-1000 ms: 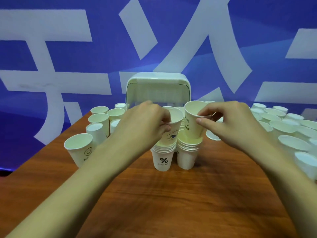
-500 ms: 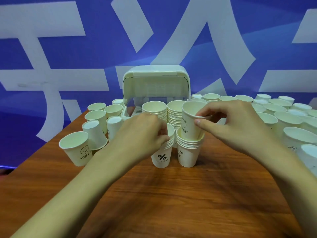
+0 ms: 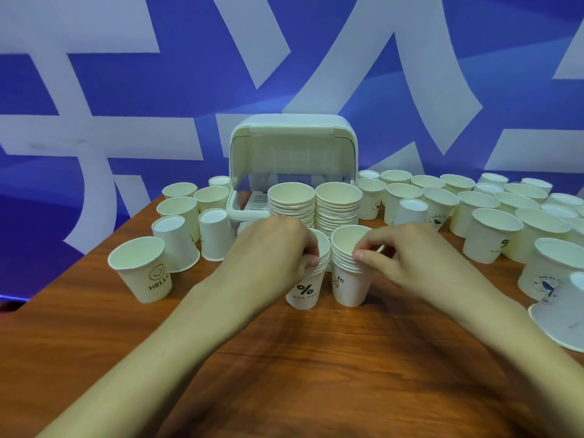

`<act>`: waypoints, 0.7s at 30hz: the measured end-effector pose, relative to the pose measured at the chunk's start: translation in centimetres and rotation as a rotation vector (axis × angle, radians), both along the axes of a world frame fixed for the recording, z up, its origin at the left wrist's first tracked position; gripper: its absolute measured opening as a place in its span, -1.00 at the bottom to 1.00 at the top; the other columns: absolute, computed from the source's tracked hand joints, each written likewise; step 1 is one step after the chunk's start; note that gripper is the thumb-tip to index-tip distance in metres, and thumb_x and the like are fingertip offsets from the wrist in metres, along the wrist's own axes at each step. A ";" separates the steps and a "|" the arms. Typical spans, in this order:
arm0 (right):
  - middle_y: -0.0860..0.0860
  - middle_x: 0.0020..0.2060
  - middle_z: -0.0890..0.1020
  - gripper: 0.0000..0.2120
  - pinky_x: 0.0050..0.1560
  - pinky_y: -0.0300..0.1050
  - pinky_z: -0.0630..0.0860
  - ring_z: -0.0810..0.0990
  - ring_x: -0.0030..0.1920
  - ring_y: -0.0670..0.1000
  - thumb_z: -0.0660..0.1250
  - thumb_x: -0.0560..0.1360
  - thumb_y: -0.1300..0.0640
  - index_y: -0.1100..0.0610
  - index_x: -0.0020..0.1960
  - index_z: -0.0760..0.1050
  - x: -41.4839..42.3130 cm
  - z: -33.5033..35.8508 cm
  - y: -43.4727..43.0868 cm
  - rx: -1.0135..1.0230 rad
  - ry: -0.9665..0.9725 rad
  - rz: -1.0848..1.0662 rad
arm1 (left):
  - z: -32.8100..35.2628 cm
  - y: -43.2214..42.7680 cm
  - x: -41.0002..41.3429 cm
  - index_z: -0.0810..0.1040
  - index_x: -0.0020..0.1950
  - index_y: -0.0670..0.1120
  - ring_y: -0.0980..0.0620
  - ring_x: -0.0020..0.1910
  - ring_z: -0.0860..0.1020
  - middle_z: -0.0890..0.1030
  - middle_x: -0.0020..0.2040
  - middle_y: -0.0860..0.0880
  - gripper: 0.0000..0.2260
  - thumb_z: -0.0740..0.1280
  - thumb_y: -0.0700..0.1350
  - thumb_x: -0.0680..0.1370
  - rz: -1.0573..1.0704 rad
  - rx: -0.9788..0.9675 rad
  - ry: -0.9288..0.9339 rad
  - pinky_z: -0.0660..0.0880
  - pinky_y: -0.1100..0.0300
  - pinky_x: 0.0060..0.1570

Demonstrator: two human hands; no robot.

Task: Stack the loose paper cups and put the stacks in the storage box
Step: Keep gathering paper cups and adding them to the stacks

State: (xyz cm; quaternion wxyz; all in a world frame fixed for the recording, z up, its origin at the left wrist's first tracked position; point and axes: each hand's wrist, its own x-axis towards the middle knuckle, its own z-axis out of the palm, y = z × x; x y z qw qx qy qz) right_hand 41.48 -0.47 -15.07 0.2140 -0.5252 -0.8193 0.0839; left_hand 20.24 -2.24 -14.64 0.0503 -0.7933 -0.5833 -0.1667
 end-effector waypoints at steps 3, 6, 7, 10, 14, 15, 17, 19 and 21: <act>-0.26 -0.15 0.65 -0.86 -0.10 0.02 0.60 0.59 -0.11 -0.18 0.32 0.50 -0.18 -0.23 -0.02 0.62 0.1 0.0 -0.9 0.040 -0.080 -0.025 | 0.2 -0.5 0.0 0.66 0.06 0.14 0.00 -0.01 0.59 0.67 -0.04 0.04 -0.81 0.32 0.13 0.53 -0.008 0.058 -0.003 0.55 0.07 -0.09; -0.34 -0.31 0.54 -0.84 -0.26 0.03 0.58 0.54 -0.27 -0.21 0.32 0.44 -0.24 -0.25 -0.04 0.61 -1.0 1.3 -2.7 0.259 -0.031 -0.083 | 1.0 -1.1 -1.3 0.66 0.07 0.13 0.10 0.02 0.56 0.66 -0.01 0.12 -0.71 0.27 0.24 0.53 -0.003 0.151 -0.076 0.52 0.12 -0.08; -0.30 -0.34 0.55 -0.86 -0.28 0.02 0.56 0.54 -0.30 -0.20 0.33 0.45 -0.23 -0.24 -0.08 0.61 -2.1 2.0 -3.3 0.301 0.018 -0.084 | 1.5 -1.3 -2.3 0.66 0.04 0.13 0.12 0.00 0.55 0.66 -0.03 0.14 -0.71 0.27 0.25 0.53 0.020 0.182 -0.094 0.50 0.14 -0.11; -0.24 -0.24 0.63 -0.89 -0.18 -0.01 0.54 0.59 -0.22 -0.12 0.32 0.50 -0.18 -0.21 -0.09 0.60 -7.2 3.5 -3.8 0.287 0.005 0.061 | 2.6 -1.8 -6.6 0.65 -0.03 0.14 0.09 -0.08 0.56 0.65 -0.10 0.13 -0.75 0.28 0.24 0.52 0.151 0.227 -0.054 0.48 0.15 -0.22; -0.15 0.01 0.66 -0.78 -0.06 -0.06 0.51 0.60 0.06 -0.02 0.25 0.55 -0.16 -0.15 0.12 0.58 -15.3 3.6 -1.6 0.307 -0.221 0.245 | 2.2 -2.5 -12.7 0.62 -0.06 0.10 0.05 -0.14 0.55 0.63 -0.12 0.09 -0.76 0.29 0.22 0.51 0.353 0.131 0.094 0.42 0.18 -0.31; -0.13 0.05 0.66 -0.77 -0.05 -0.05 0.51 0.60 0.08 0.00 0.26 0.55 -0.15 -0.15 0.14 0.58 -17.2 3.4 -0.7 0.296 -0.240 0.278 | 1.8 -2.7 -13.7 0.62 -0.06 0.10 0.07 -0.15 0.55 0.64 -0.12 0.09 -0.76 0.28 0.22 0.52 0.383 0.096 0.115 0.40 0.21 -0.33; -0.11 0.10 0.65 -0.75 -0.04 -0.05 0.50 0.60 0.08 0.02 0.27 0.55 -0.13 -0.14 0.18 0.57 -20.8 3.2 1.3 0.279 -0.264 0.335 | 0.9 -3.0 -15.6 0.62 0.00 0.10 0.10 -0.14 0.57 0.65 -0.09 0.10 -0.75 0.28 0.22 0.52 0.433 0.038 0.138 0.36 0.24 -0.36; -0.08 0.15 0.64 -0.72 -0.07 -0.05 0.46 0.59 0.14 0.05 0.28 0.55 -0.09 -0.13 0.23 0.55 -23.8 2.7 3.1 0.283 -0.324 0.364 | 0.1 -3.3 -16.9 0.61 0.03 0.10 0.09 -0.11 0.59 0.65 -0.08 0.10 -0.71 0.26 0.25 0.52 0.459 -0.008 0.143 0.38 0.22 -0.33; -0.04 0.15 0.63 -0.71 -0.17 -0.06 0.38 0.58 0.14 0.08 0.29 0.54 -0.01 -0.08 0.25 0.53 -26.0 1.9 4.4 0.275 -0.408 0.365 | -0.5 -3.4 -17.6 0.61 0.00 0.07 0.06 -0.14 0.58 0.64 -0.11 0.07 -0.68 0.24 0.27 0.51 0.469 -0.035 0.133 0.32 0.21 -0.37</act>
